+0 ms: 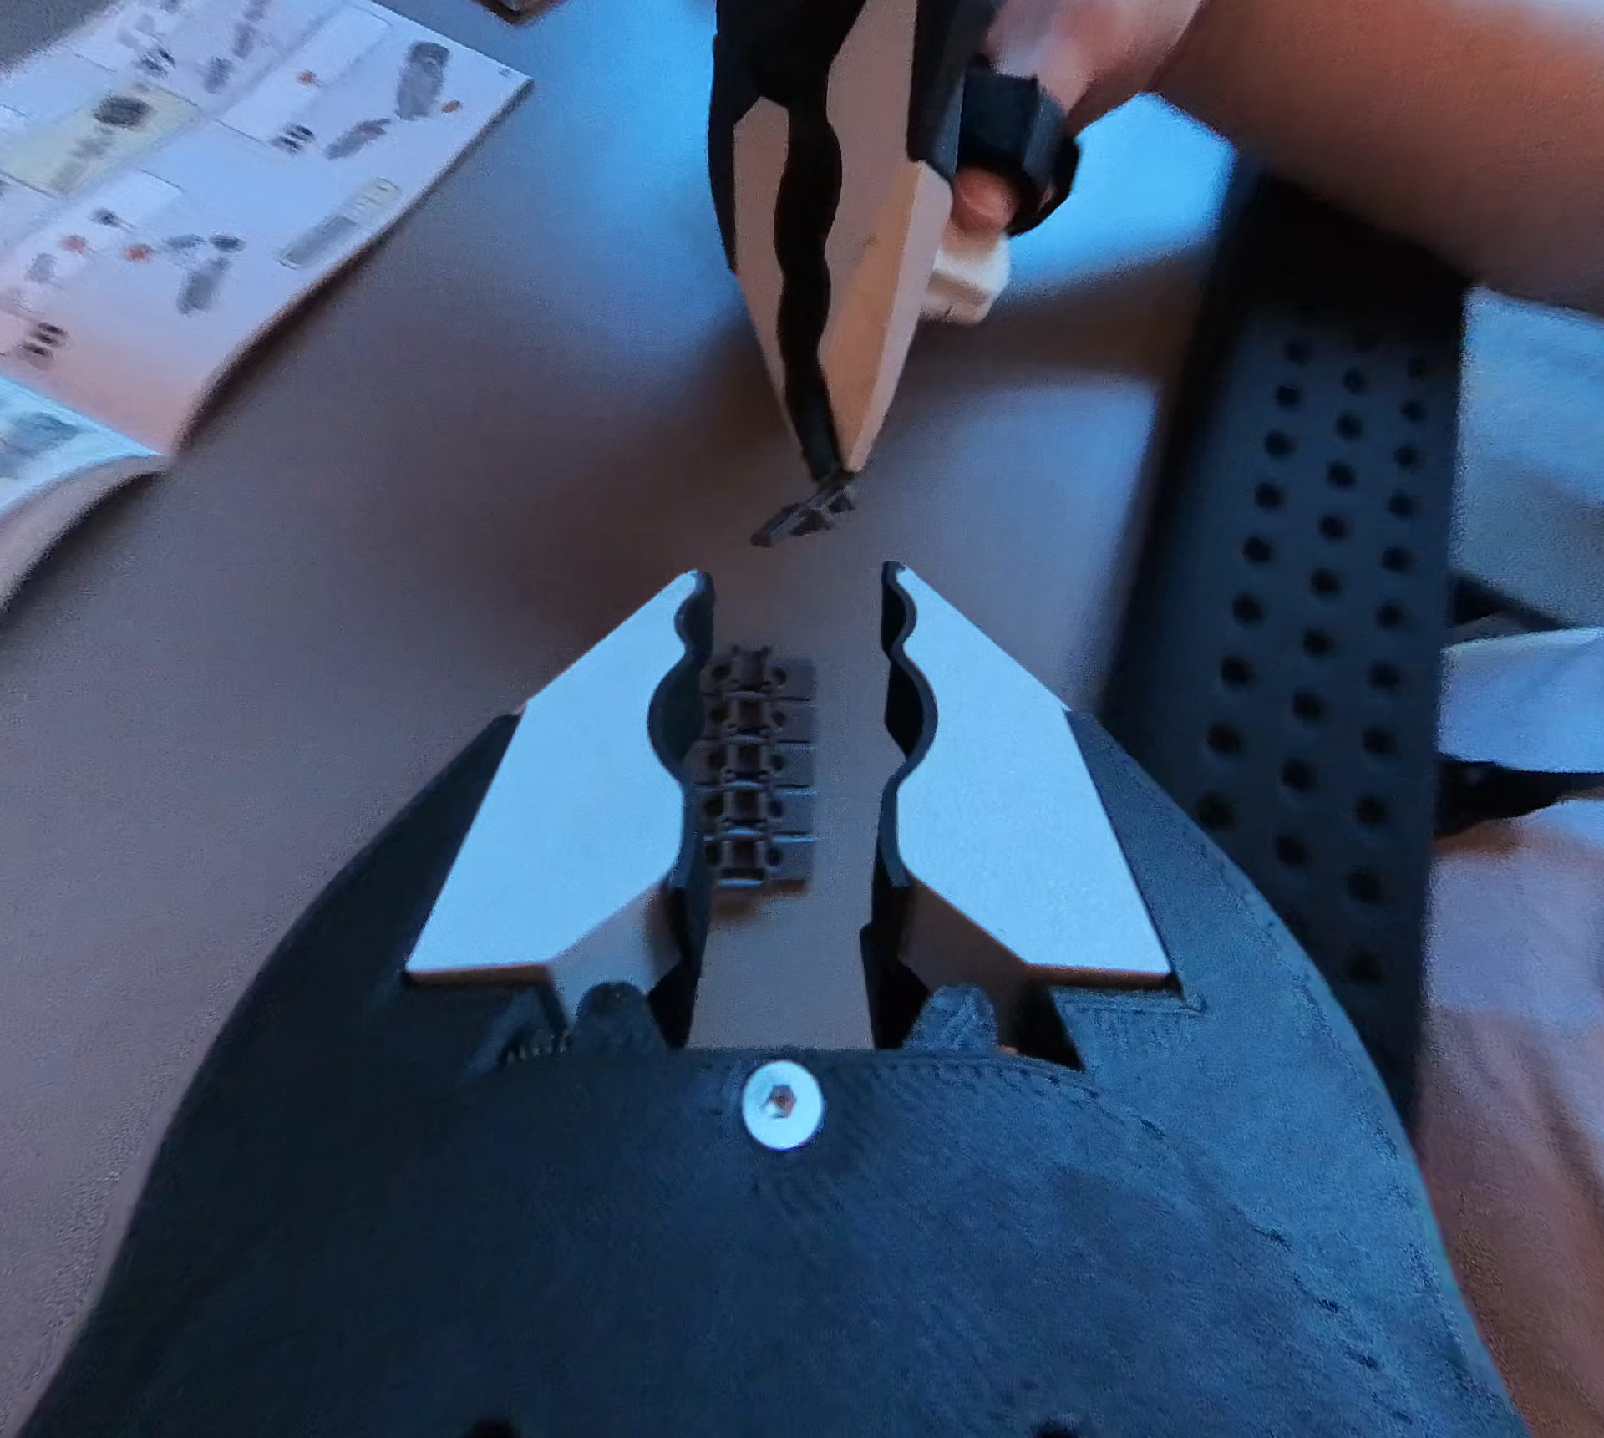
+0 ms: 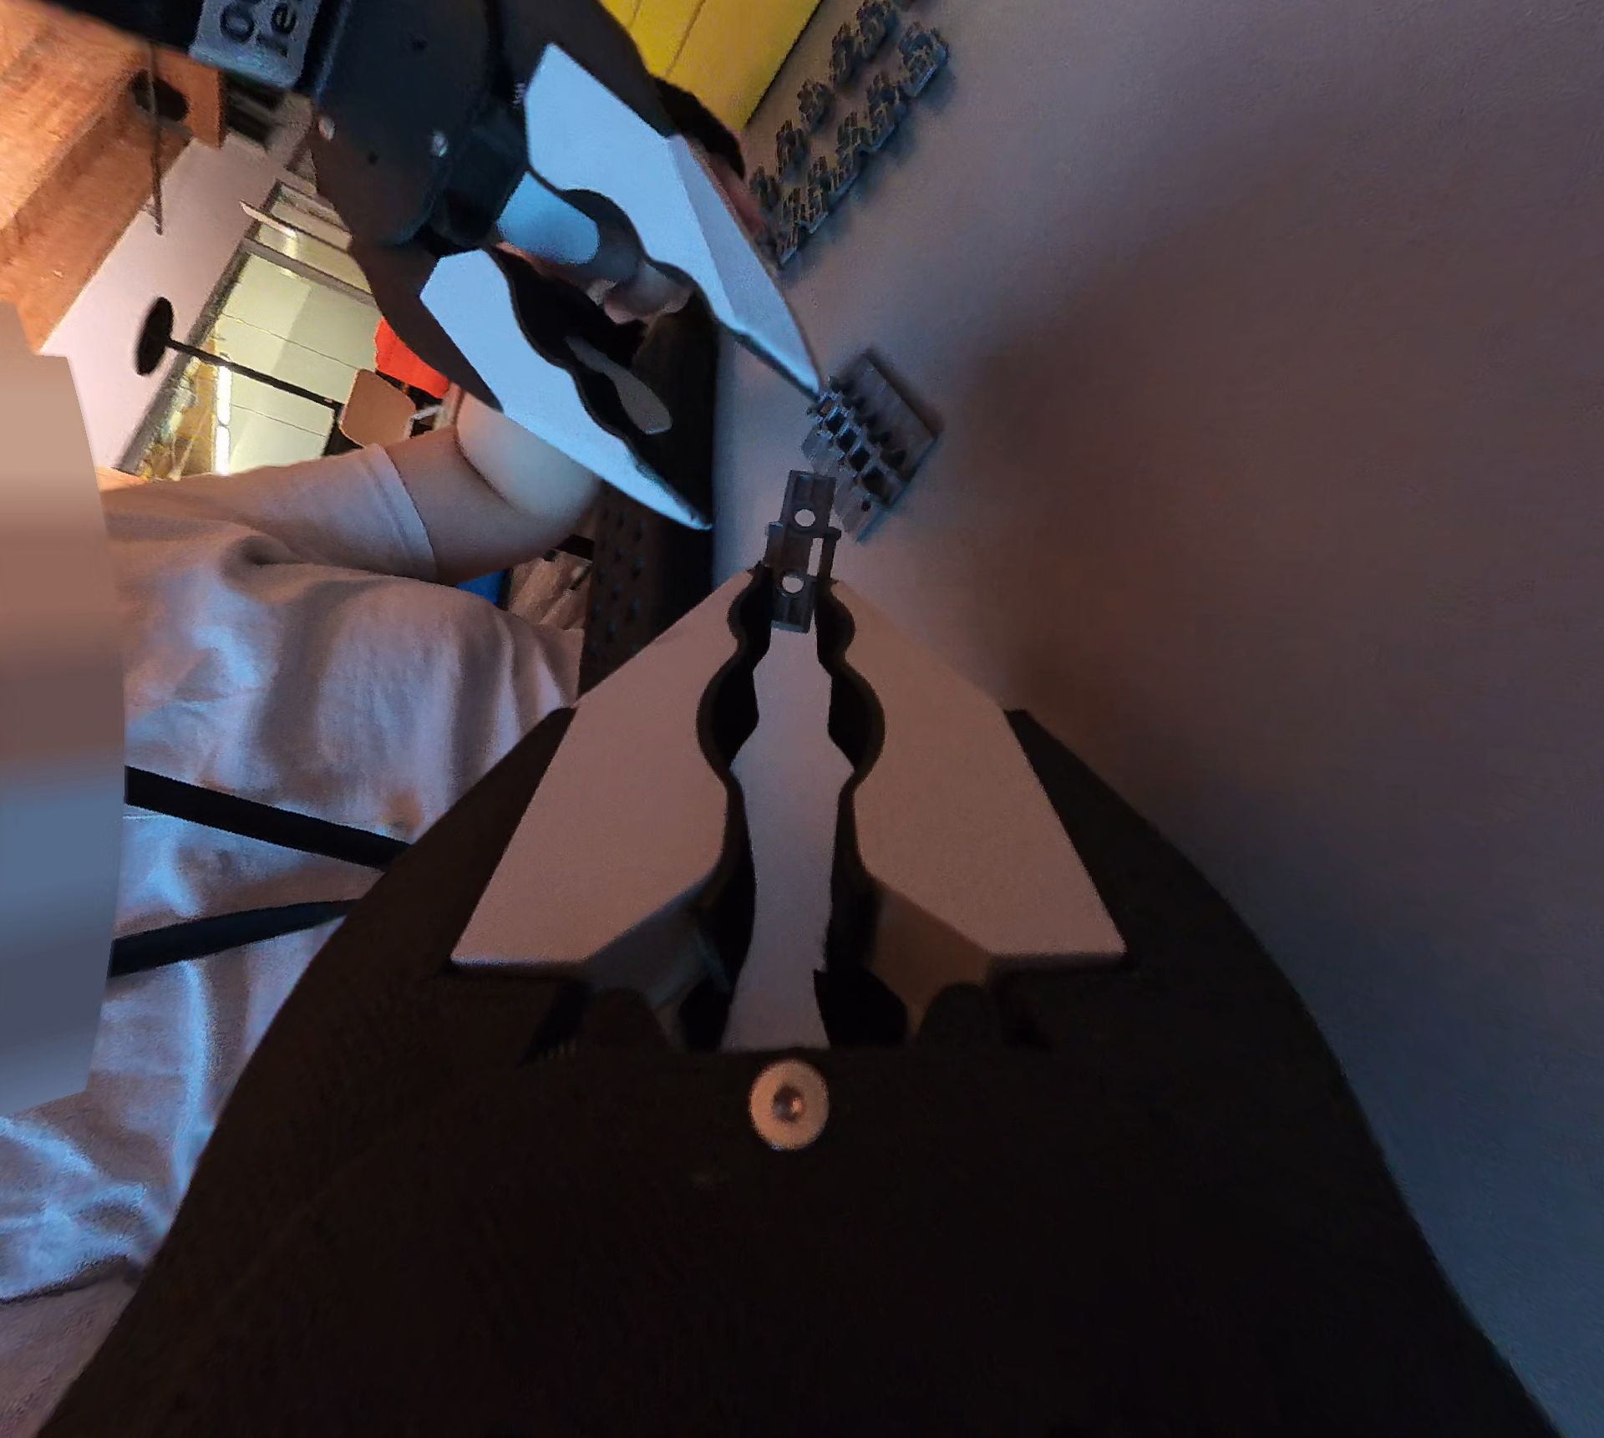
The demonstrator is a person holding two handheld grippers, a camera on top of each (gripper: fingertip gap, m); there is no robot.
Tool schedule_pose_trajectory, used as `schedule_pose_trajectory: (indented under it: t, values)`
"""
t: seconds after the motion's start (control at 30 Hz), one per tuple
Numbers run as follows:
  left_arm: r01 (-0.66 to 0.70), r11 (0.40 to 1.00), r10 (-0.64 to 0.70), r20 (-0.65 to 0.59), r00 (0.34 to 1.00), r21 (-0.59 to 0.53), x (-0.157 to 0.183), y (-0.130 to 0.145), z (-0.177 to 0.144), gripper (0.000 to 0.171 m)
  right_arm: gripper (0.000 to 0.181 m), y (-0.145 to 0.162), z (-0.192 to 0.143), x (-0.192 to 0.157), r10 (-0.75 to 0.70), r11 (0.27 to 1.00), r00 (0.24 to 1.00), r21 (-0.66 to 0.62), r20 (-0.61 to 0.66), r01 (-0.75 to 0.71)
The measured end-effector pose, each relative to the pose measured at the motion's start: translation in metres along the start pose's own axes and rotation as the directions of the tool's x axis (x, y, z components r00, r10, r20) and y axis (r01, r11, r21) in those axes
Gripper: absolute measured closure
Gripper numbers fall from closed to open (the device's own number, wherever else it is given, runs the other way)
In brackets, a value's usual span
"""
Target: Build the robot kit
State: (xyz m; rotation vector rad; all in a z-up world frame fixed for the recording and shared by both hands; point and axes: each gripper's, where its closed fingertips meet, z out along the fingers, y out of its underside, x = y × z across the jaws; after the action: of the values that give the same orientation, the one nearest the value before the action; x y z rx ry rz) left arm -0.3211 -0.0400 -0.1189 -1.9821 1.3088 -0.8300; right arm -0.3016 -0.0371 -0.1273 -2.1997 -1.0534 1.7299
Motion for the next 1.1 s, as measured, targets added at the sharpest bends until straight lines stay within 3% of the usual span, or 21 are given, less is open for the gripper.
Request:
schedule_pose_trajectory:
  t: [0.07,0.13,0.2,0.23,0.3,0.4,0.5,0.6,0.77,0.93,1.1]
  values:
    - [0.168,0.985,-0.163,-0.102,0.981,0.043,0.002,-0.006,-0.004,0.134,0.174,-0.006,-0.001,-0.003,-0.111,0.994,0.994,0.021,-0.024,0.112]
    - [0.383,0.916,-0.343,-0.263,0.902,0.121,0.004,-0.018,-0.018,0.136,0.174,-0.014,-0.003,-0.007,-0.291,0.955,0.952,0.036,-0.091,0.295]
    - [0.578,0.790,-0.453,-0.440,0.775,0.205,0.003,-0.034,-0.037,0.148,0.174,-0.019,-0.003,-0.014,-0.549,0.829,0.813,0.002,-0.193,0.560]
    - [0.624,0.749,-0.479,-0.468,0.743,0.223,-0.002,-0.033,-0.043,0.149,0.174,-0.021,-0.003,-0.015,-0.647,0.749,0.717,-0.041,-0.259,0.661]
    - [0.614,0.759,-0.505,-0.399,0.766,0.218,-0.010,-0.017,-0.039,0.148,0.174,-0.024,-0.002,-0.018,-0.786,0.586,0.514,-0.149,-0.343,0.797]
    - [0.523,0.819,-0.443,-0.318,0.838,0.237,-0.007,-0.009,-0.035,0.148,0.174,-0.023,0.004,-0.019,-0.887,0.383,0.252,-0.310,-0.388,0.870]
    - [0.316,0.897,-0.292,-0.121,0.949,0.310,-0.012,-0.009,-0.036,0.148,0.174,-0.022,0.010,-0.019,-0.916,0.257,0.085,-0.412,-0.392,0.874]
    - [0.260,0.903,-0.254,-0.062,0.965,0.341,-0.012,-0.013,-0.039,0.148,0.173,-0.025,0.011,-0.017,-0.919,0.164,-0.050,-0.495,-0.391,0.854]
    - [0.471,0.844,-0.427,-0.210,0.880,0.258,-0.010,-0.003,-0.026,0.147,0.174,-0.026,0.013,-0.015,-0.912,0.138,-0.098,-0.522,-0.399,0.842]
    - [0.440,0.861,-0.411,-0.161,0.897,0.256,-0.015,-0.002,-0.021,0.155,0.174,-0.030,0.013,-0.019,-0.903,0.131,-0.109,-0.508,-0.416,0.851]
    - [0.532,0.812,-0.457,-0.306,0.835,0.239,-0.004,-0.010,-0.023,0.171,0.174,-0.028,0.015,-0.021,-0.907,0.121,-0.111,-0.505,-0.405,0.855]
